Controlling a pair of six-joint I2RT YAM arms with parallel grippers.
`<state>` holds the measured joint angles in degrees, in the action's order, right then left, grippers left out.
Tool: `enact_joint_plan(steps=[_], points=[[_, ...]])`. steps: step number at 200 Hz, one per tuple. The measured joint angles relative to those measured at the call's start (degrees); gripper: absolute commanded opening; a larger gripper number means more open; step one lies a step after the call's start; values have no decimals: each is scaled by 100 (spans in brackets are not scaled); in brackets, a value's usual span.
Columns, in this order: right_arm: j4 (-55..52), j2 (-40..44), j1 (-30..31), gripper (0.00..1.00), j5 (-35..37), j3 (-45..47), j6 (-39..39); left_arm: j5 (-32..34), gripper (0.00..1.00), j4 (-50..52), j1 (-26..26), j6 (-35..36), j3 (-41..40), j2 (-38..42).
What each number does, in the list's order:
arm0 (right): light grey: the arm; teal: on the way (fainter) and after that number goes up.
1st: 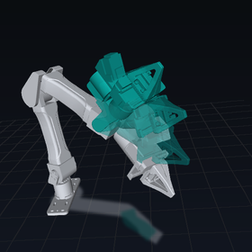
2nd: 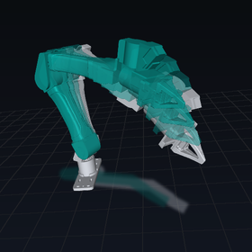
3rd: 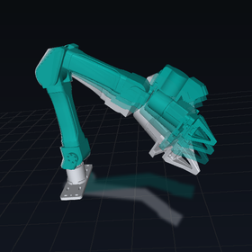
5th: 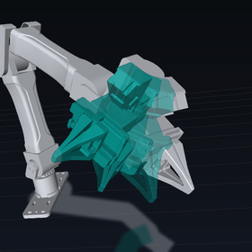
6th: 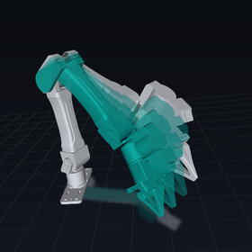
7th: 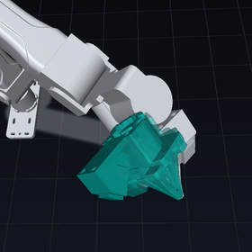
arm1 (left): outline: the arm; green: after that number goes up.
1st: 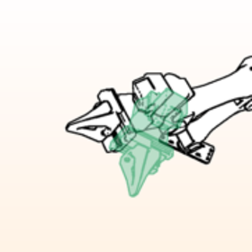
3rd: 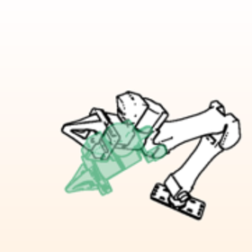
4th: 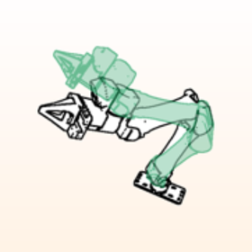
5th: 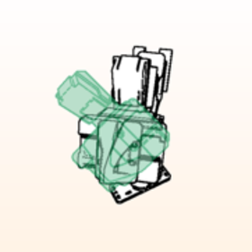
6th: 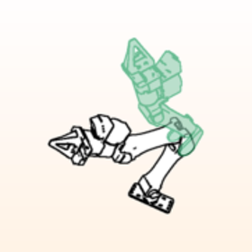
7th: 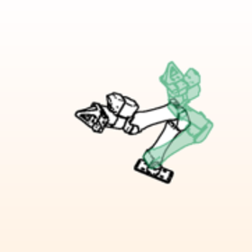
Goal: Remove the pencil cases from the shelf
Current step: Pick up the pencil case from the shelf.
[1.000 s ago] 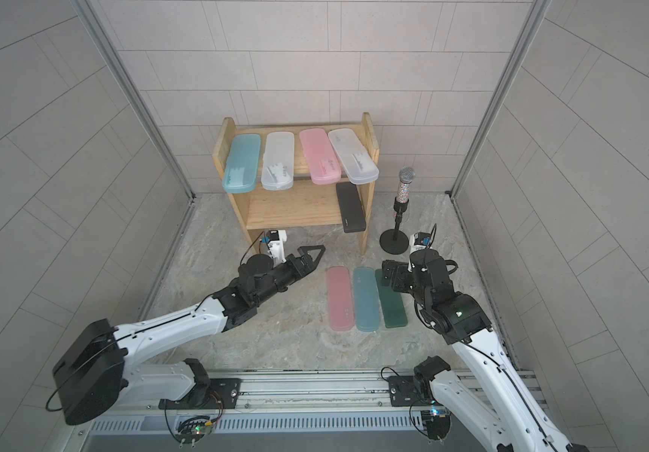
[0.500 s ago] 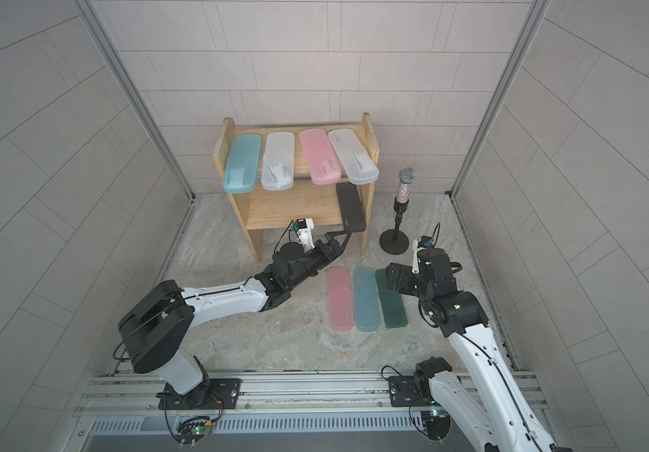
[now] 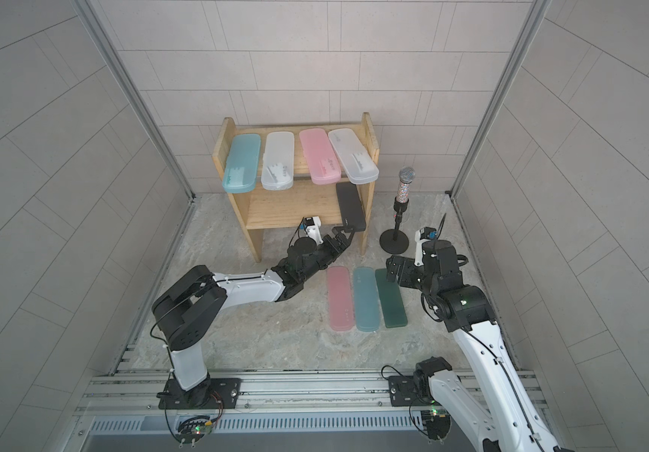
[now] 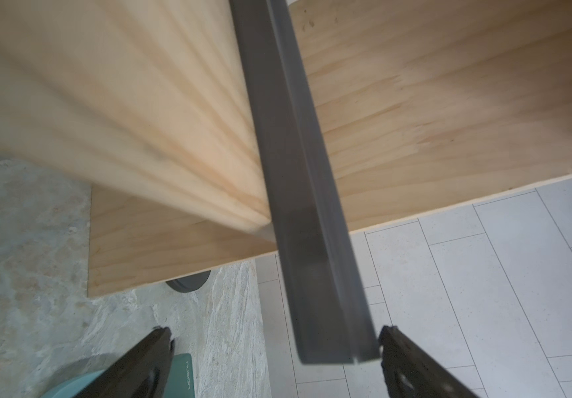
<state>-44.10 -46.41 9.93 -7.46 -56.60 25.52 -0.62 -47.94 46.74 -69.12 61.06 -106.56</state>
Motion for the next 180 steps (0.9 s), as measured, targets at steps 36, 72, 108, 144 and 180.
enact_joint_plan(steps=[36, 72, 108, 144, 180], points=[[-57, -131, -24, 100, 28, -138, -70, 15, 99, -70, -63, -42, 289, -39], [-87, -313, -33, 100, 20, -203, -125, 26, 93, -66, -96, -92, 409, -170], [-122, -361, -48, 100, 17, -203, -155, -7, 85, -48, -103, -166, 420, -282], [-125, -393, -63, 100, 20, -232, -157, -61, 75, -48, -103, -179, 422, -280], [-160, -407, -63, 100, 26, -310, -160, -96, 59, -48, -103, -186, 435, -280]])
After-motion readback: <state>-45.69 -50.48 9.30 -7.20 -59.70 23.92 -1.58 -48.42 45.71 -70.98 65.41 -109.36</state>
